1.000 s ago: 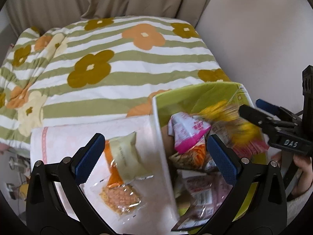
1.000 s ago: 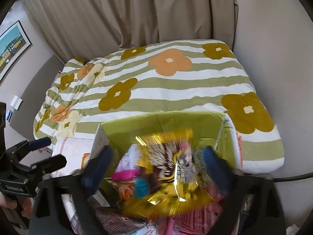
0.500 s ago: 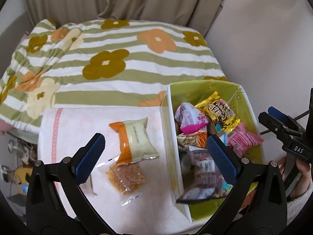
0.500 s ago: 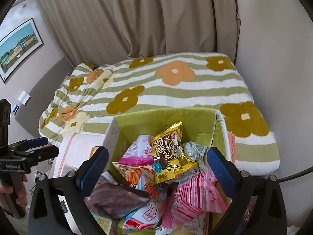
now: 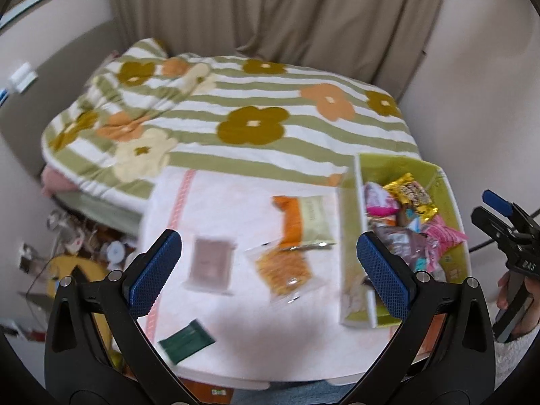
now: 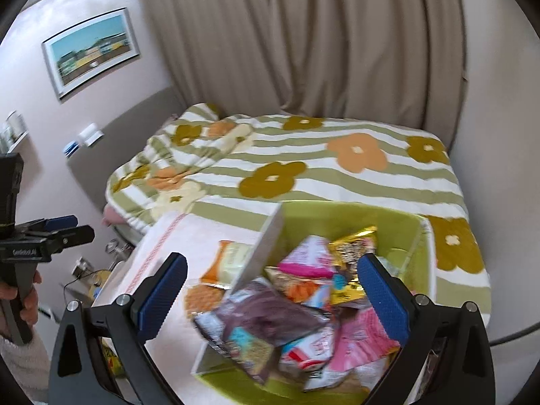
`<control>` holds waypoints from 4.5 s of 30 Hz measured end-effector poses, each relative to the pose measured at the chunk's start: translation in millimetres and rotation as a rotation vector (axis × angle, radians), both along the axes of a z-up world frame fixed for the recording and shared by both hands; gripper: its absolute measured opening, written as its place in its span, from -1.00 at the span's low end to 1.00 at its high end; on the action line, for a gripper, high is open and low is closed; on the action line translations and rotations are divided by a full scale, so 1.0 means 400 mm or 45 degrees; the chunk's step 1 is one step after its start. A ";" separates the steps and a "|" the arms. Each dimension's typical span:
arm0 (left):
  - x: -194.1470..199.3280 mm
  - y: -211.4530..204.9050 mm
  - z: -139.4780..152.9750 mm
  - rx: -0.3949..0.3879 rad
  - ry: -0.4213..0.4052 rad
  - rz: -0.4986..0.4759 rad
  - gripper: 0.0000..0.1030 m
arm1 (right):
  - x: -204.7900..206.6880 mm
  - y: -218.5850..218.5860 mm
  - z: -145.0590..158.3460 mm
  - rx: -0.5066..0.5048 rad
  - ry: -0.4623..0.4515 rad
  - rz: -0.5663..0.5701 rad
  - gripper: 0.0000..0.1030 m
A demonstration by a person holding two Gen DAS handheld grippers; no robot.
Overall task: Organize snacks
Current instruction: 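Withdraw both tools from the box back over the table, then grasp the dark green bar with left tool while right tool grasps grey-white pouch, then carry both items over the yellow box and open both tools to drop them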
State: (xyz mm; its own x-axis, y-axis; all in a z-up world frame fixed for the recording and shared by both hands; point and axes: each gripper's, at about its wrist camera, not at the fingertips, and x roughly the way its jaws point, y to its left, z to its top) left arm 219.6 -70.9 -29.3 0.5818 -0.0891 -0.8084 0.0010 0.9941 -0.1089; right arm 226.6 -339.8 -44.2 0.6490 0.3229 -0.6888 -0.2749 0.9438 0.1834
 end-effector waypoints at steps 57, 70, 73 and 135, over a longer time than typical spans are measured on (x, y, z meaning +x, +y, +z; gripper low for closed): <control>-0.177 0.256 -0.652 0.288 0.475 -0.827 -0.19 | 0.096 0.693 -0.495 -0.128 0.490 -0.113 0.95; -0.083 0.360 -0.646 0.186 0.503 -0.553 -0.20 | 0.146 0.745 -0.551 -0.117 0.536 -0.071 0.95; -0.057 0.392 -0.646 0.143 0.518 -0.480 -0.20 | 0.150 0.761 -0.559 -0.152 0.504 -0.085 0.95; 0.168 -0.399 -0.043 -0.251 -0.007 -0.744 -0.20 | -0.093 -0.047 -0.016 -0.081 0.059 -0.507 0.22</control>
